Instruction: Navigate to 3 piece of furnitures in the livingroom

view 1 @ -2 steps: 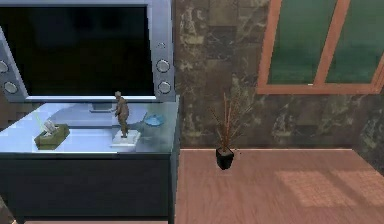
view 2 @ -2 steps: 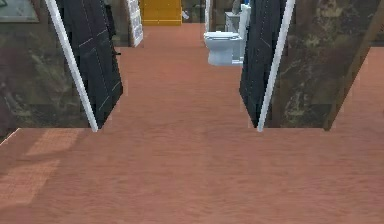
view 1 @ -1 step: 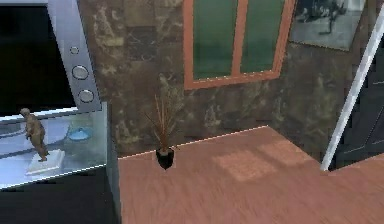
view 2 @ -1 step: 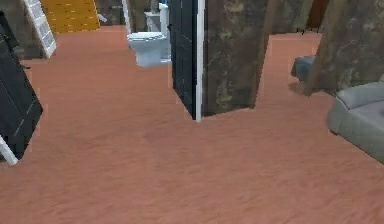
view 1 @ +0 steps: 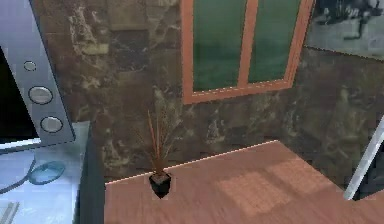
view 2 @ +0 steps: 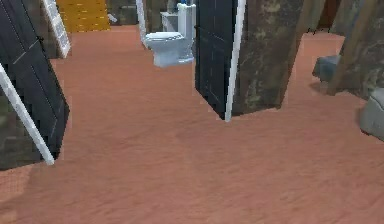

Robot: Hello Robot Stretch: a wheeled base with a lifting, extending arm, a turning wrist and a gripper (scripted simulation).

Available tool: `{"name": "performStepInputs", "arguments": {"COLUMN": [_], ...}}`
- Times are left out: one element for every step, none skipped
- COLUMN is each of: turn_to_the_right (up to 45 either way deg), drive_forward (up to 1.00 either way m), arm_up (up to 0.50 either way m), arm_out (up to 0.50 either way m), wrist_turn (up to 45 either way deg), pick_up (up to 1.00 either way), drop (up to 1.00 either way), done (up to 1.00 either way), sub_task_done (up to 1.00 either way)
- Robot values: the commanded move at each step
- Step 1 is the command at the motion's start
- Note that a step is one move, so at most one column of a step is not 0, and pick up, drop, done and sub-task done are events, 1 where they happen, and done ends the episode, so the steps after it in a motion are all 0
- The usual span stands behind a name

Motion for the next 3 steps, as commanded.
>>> {"name": "performStepInputs", "arguments": {"turn_to_the_right": [-45.0, -12.0, 0.0], "drive_forward": [0.00, 0.00, 0.00], "arm_up": [0.00, 0.00, 0.00], "arm_out": [0.00, 0.00, 0.00], "wrist_turn": [0.0, 0.0, 0.0], "pick_up": [0.00, 0.00, 0.00], "drop": [0.00, 0.00, 0.00], "done": [0.00, 0.00, 1.00], "sub_task_done": [0.00, 0.00, 0.00]}}
